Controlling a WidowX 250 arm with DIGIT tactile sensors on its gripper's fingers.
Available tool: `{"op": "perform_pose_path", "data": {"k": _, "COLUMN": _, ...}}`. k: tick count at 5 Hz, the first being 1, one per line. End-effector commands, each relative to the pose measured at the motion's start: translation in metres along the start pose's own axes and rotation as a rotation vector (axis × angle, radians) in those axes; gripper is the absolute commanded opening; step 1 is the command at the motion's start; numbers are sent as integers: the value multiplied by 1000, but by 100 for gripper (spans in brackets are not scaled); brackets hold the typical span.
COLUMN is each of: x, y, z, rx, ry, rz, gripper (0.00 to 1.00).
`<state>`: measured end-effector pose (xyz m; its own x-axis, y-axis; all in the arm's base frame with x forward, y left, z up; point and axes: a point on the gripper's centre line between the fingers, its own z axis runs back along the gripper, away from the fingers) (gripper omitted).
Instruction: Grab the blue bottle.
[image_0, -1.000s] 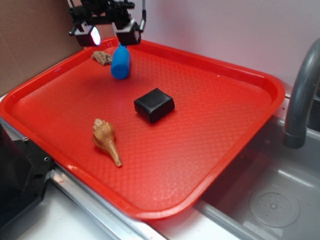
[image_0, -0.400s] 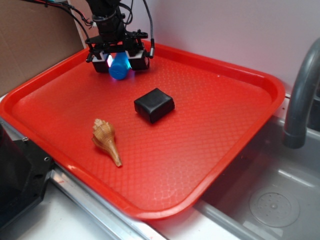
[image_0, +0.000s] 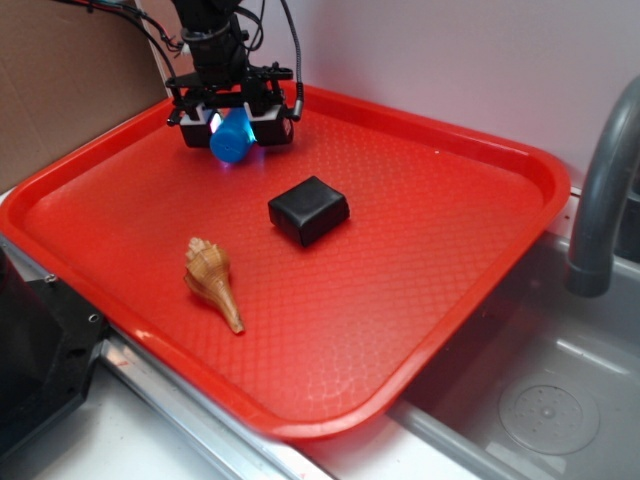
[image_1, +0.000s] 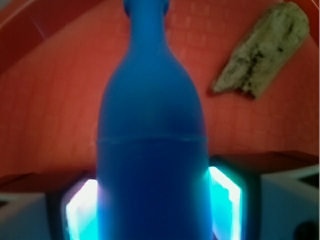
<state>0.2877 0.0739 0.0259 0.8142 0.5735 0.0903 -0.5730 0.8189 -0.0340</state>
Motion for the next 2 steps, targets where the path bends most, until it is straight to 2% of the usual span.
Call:
{"op": "perform_pose_path", "data": {"k": 1, "x": -29, "y": -8, "z": 99, "rx": 15, "ry": -87, "rz": -73, "gripper": 0}}
{"op": "perform_pose_path", "data": {"k": 2, "x": -50, "y": -8, "z": 152, "rx": 27, "ry": -21, "rz": -152, "gripper": 0}}
